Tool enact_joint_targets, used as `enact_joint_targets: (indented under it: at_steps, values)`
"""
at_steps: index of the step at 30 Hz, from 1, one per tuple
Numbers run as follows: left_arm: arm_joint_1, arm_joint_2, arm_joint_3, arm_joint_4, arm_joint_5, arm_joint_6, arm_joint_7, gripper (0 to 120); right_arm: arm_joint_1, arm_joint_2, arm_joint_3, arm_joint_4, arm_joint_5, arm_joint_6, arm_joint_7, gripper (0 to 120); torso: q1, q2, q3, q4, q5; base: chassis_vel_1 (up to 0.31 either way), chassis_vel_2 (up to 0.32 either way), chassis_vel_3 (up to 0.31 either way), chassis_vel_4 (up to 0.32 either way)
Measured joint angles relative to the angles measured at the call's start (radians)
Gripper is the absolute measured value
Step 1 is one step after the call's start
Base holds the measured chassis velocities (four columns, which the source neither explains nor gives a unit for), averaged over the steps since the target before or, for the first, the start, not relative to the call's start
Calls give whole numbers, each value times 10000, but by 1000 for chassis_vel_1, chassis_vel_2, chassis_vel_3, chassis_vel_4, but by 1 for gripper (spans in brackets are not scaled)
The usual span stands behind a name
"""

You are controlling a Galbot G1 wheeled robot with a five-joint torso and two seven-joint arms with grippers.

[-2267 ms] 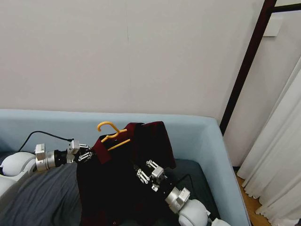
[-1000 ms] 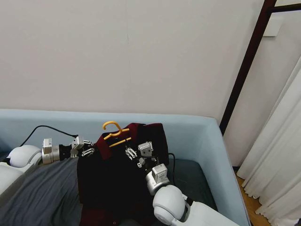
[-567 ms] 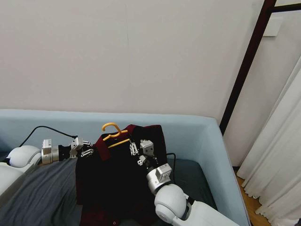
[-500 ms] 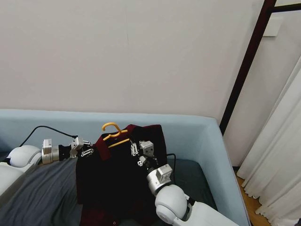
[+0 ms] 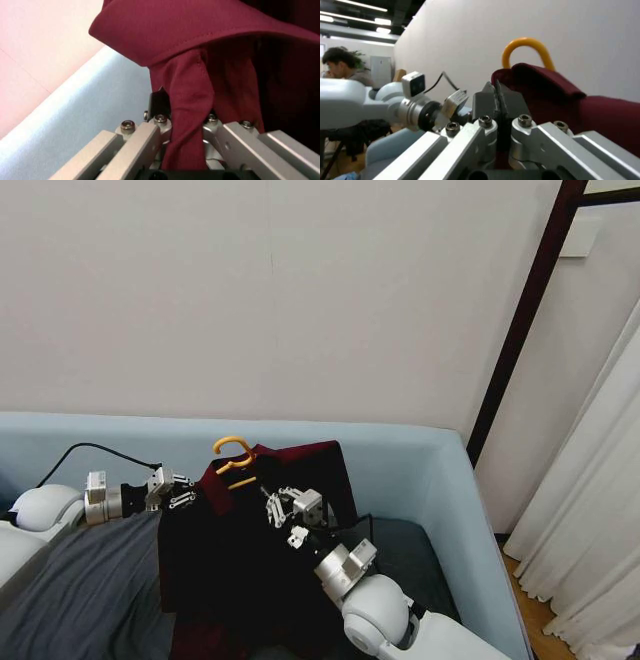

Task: Pick up the clothes from the sofa and hang them on the clothes hanger.

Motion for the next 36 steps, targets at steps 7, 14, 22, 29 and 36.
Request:
enact_joint_targets:
  at_steps: [7,14,22,29,36]
  values:
    - [105,175,-69,-303,-181,27,-51,2,-204,34,69,-331,-644,115,-221,0,0,0,0,1,-1,0,0,0,0]
    - [359,342,-362,-482,-267,39,-9,2,-414,-64,222,-570,-1762,227,195,5,0,0,0,0,0,0,0,0,0]
    - [176,600,-445,-444,-487,37,89,2,-991,-743,594,-540,-1837,1759,-1942,34,0,0,0,-1,1,0,0,0,0]
    - [-322,935,-194,-562,-607,25,552,2,-812,-1530,1587,-28,-1276,1615,-2163,58,0,0,0,1,3,0,0,0,0]
    - [-1708,1103,396,-325,-732,80,1737,2,-189,-3469,2655,1293,842,-658,-2552,86,0,0,0,-3,-2,0,0,0,0]
